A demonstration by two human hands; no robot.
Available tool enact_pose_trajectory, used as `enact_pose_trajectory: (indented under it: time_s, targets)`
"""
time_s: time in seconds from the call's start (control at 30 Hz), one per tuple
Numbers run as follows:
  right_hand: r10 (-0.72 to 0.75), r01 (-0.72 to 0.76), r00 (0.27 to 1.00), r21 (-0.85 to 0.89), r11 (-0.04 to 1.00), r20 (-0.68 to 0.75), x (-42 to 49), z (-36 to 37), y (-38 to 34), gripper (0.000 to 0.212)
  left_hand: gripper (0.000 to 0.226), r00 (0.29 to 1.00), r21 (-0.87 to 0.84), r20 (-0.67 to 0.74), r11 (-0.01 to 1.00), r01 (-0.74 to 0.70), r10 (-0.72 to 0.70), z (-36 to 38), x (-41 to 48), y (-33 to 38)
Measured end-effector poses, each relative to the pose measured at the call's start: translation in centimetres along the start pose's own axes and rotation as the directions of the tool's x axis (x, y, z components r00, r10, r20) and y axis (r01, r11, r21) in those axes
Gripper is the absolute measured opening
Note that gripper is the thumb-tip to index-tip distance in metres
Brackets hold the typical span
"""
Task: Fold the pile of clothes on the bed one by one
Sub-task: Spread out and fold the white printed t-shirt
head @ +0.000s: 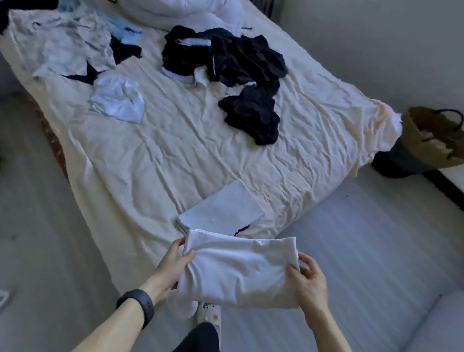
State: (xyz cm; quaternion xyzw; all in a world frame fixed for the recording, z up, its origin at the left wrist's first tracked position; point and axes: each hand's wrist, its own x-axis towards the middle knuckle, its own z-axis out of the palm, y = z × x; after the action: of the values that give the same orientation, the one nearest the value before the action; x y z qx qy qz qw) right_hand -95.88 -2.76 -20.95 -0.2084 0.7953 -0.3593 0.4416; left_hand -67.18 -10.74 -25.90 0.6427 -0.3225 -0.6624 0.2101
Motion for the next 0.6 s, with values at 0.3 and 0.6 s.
enact_pose_trajectory:
  time_s: [0.3, 0.6]
  targets:
    - [-0.040, 0.117, 0.957, -0.258, 0.959, 0.287, 16.5, 5.6, -7.0, 0.026, 0.036, 0.942, -0.219, -0.329, 0.976, -0.010, -0.064, 2.9, 7.2, -0.2]
    - [-0.067, 0.279, 0.852, -0.342, 0.897, 0.519, 32.3, 14.3, -7.7, 0.032, 0.026, 0.780, -0.297, -0.609, 0.953, -0.057, -0.143, 5.9, 17.2, -1.9]
